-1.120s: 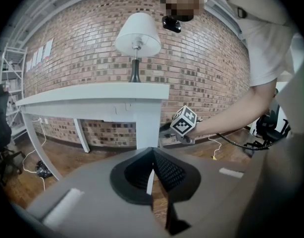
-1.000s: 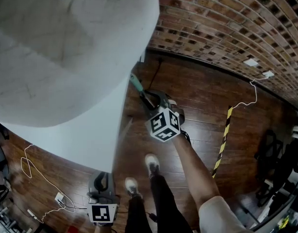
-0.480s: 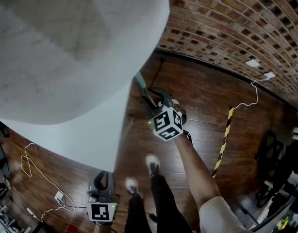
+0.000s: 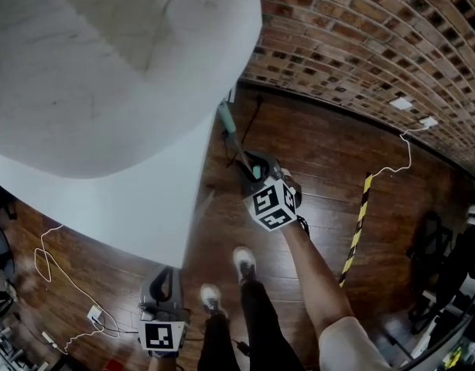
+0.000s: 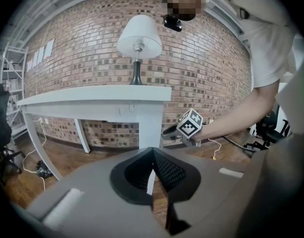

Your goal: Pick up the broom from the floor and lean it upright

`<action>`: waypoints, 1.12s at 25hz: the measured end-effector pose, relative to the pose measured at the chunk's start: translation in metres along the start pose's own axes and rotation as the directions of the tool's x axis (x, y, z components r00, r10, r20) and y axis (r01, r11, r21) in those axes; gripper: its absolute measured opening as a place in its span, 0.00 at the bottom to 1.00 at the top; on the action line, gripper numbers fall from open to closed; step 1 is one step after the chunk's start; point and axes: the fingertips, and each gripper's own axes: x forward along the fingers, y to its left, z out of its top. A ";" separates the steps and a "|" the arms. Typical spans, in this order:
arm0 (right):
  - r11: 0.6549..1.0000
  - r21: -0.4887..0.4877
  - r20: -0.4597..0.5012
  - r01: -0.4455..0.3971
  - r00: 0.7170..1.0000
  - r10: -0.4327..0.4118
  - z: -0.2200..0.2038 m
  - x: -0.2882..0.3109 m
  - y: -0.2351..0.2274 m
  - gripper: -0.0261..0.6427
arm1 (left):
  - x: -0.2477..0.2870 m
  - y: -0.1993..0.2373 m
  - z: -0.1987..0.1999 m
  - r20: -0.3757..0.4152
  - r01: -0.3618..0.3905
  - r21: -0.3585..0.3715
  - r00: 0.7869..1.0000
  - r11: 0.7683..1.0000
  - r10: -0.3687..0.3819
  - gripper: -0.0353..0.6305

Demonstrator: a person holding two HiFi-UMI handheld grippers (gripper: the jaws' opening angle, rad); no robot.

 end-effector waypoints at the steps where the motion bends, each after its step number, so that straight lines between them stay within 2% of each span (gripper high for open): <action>1: 1.000 0.007 0.002 0.005 1.000 -0.005 0.000 0.000 -0.001 0.22 | -0.001 0.000 0.000 0.001 -0.002 0.001 1.000 1.000 0.002 0.05; 4: 0.999 0.025 0.017 0.021 1.000 -0.021 0.002 -0.003 -0.005 0.21 | -0.002 0.001 -0.003 0.000 -0.003 0.006 1.000 1.000 0.003 0.05; 8: 0.998 0.021 0.040 0.067 0.997 -0.068 0.008 -0.018 -0.008 0.06 | -0.004 0.000 -0.003 -0.010 -0.005 0.007 1.000 1.000 0.005 0.05; 16: 0.991 0.063 0.119 0.117 0.985 -0.124 0.039 -0.075 0.000 0.06 | -0.019 -0.001 0.027 0.057 0.005 0.020 0.998 1.000 -0.006 0.05; 22: 0.977 0.126 0.172 0.170 0.967 -0.191 0.071 -0.138 0.006 0.06 | -0.041 0.001 0.069 0.148 0.006 0.057 0.989 0.998 -0.014 0.05; 26: 0.968 0.135 0.180 0.214 0.955 -0.236 0.084 -0.190 0.011 0.06 | -0.061 -0.002 0.103 0.224 0.029 0.063 0.974 0.998 -0.043 0.05; 28: 0.962 0.145 0.184 0.232 0.949 -0.257 0.093 -0.219 0.014 0.06 | -0.075 -0.003 0.126 0.275 0.048 0.059 0.959 0.997 -0.062 0.05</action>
